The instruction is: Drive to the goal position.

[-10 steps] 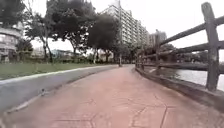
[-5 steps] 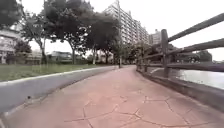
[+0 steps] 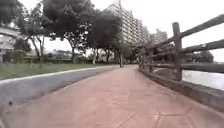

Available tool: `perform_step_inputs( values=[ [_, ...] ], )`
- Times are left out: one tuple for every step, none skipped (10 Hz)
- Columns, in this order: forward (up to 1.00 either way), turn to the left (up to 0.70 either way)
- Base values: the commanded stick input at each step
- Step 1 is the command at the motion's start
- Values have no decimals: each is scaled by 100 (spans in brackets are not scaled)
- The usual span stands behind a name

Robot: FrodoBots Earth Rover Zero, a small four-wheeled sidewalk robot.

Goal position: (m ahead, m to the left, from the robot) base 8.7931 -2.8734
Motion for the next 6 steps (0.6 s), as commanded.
perform_step_inputs(
  values=[
    [100, 0],
    [100, 0],
    [100, 0],
    [100, 0],
    [100, 0],
    [100, 0]
  ],
)
